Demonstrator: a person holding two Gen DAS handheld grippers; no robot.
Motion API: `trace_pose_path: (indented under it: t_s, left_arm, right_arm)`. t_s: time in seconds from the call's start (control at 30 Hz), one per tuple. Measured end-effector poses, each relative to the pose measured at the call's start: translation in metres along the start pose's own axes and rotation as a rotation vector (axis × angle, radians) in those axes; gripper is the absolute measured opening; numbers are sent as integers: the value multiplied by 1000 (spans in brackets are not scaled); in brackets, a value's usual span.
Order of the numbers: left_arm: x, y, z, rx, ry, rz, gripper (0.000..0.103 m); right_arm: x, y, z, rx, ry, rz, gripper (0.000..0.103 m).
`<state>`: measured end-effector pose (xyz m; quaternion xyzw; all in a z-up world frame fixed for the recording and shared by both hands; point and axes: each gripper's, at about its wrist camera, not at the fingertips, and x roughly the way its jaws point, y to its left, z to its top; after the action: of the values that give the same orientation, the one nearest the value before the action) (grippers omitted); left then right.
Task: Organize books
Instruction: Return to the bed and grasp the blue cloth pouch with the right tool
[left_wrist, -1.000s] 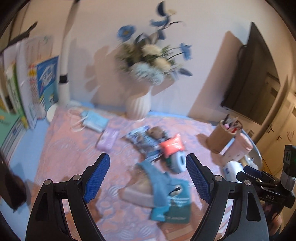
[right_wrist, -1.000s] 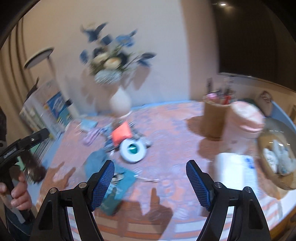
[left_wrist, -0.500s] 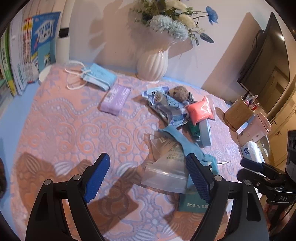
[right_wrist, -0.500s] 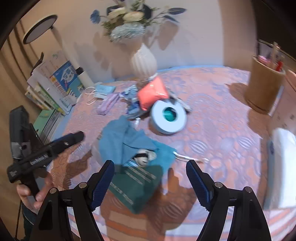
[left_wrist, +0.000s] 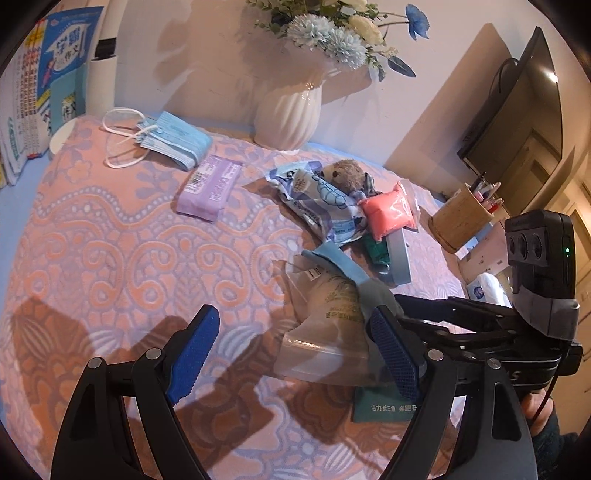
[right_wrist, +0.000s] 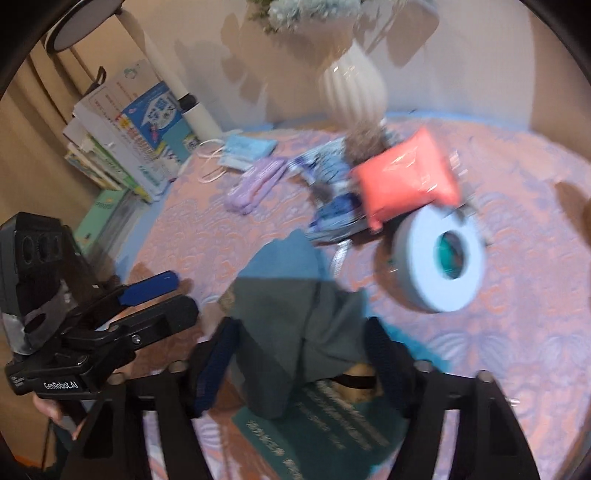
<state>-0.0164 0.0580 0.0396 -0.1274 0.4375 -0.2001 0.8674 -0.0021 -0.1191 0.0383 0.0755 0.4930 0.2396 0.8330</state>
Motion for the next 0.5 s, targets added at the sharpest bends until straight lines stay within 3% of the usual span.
trace_pose_path:
  t_s: [0.07,0.13,0.23,0.33,0.5]
  left_arm:
    - [3,-2,0,14,12,2,83]
    - [5,-4,-1,22,23,-5,83]
    - [9,-7,-2,31,43,-29,83]
    - [13,-16,-2,58,66,-34,83]
    - [21,-31,3,85,80,-25,83]
  right_arm:
    - [2,2,-2,-10,-4,8,32]
    - [-3,4,-5,-21,-18,29,23]
    - [-16,3,-11,-12,-48,35,21]
    - [-31,-4,-15,26,-78,96,21]
    - [-64,-17,-18,68,-160,92,20]
